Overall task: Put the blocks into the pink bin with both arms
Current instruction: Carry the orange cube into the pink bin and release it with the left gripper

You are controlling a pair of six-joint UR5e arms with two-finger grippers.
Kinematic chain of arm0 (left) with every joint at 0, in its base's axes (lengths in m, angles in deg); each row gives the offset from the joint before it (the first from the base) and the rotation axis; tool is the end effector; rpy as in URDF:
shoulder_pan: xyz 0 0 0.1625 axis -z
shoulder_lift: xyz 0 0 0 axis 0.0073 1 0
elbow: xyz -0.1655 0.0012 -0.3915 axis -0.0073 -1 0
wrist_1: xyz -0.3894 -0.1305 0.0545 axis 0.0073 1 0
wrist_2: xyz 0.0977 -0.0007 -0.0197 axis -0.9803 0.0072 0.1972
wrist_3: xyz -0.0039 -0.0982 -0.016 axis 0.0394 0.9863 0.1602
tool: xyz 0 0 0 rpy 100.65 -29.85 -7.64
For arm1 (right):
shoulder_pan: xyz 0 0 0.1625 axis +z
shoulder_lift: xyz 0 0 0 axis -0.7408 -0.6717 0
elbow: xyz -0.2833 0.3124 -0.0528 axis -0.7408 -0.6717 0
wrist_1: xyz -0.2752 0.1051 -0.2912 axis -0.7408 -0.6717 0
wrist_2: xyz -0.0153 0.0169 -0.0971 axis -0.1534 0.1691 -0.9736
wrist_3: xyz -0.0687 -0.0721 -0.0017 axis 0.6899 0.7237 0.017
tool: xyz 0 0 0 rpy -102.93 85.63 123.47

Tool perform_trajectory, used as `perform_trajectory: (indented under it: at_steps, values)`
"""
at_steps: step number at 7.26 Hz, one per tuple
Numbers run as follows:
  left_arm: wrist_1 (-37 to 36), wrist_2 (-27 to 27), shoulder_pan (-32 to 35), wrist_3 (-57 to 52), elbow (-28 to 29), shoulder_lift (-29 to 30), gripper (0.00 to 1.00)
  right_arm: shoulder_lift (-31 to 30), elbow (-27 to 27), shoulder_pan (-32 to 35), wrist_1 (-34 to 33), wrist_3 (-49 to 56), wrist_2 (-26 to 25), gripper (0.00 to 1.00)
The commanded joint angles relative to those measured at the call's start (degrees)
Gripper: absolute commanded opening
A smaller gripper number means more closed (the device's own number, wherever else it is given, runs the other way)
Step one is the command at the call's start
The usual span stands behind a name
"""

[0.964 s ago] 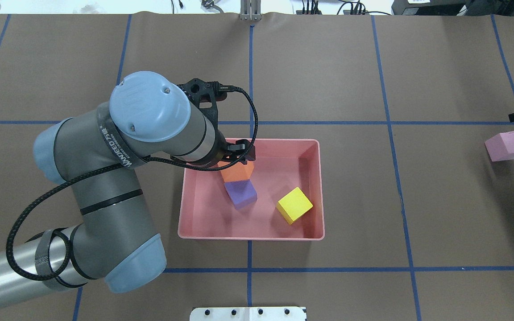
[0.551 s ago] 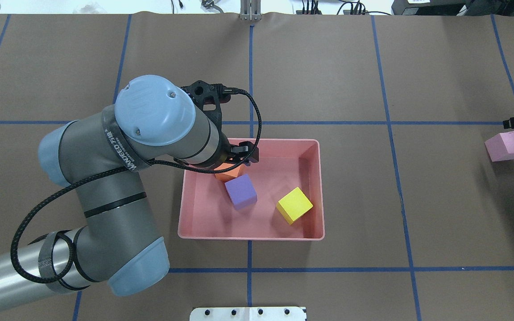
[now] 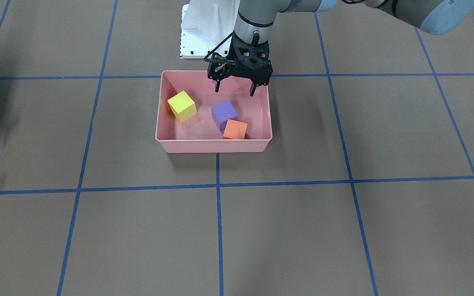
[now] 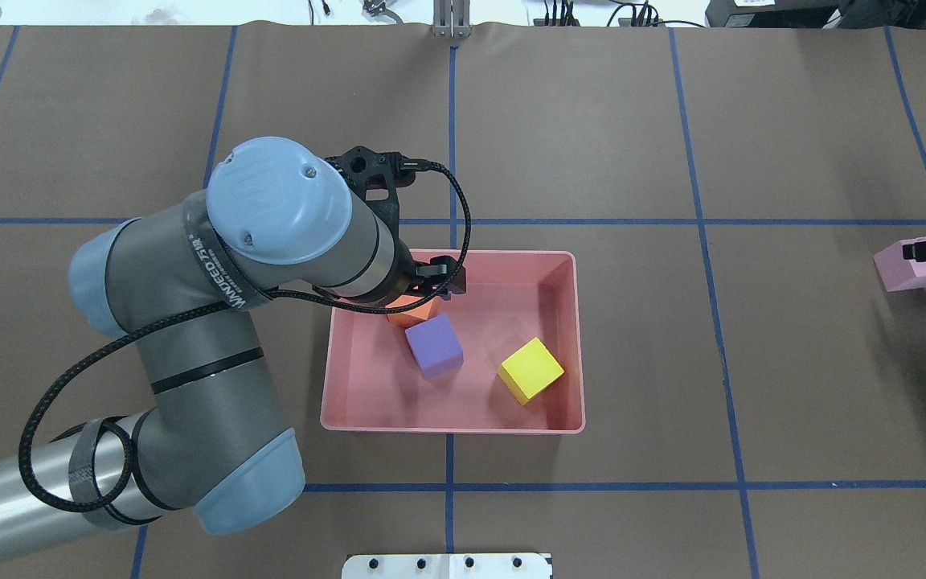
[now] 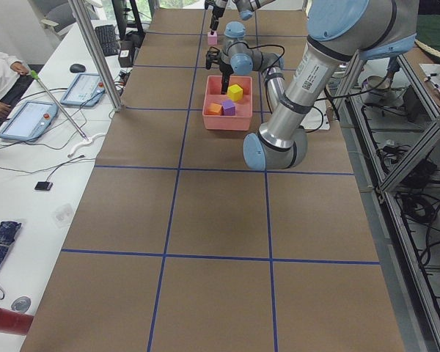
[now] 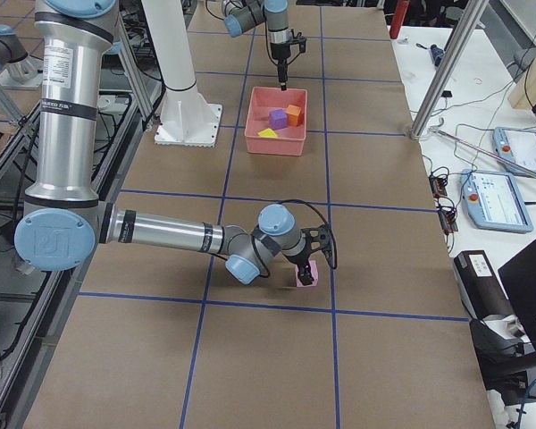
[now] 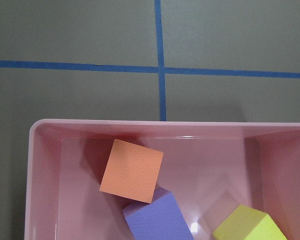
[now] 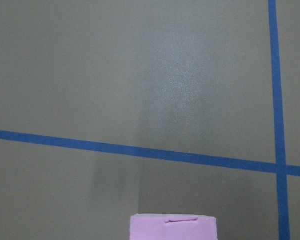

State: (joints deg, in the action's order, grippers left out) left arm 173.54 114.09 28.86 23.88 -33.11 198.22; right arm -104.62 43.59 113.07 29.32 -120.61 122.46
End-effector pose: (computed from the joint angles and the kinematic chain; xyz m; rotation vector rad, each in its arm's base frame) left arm 0.4838 -0.3952 0.1159 0.1751 0.9880 -0.0555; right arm -0.1138 -0.4532 0.6641 0.4045 -0.8031 0.0470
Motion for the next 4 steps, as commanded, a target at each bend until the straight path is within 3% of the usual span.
perform_trajectory:
  at_steps: [1, 4]
  values:
    - [0.0, 0.0, 0.0, 0.0, 0.0, 0.0, 1.00, -0.4, -1.9, -1.8, 2.6, -0.5, -1.7, 0.99]
    - [0.0, -0.1, 0.0, 0.0, 0.0, -0.2, 1.00, -0.3, -4.9, -4.4, 5.8, -0.4, -4.5, 0.98]
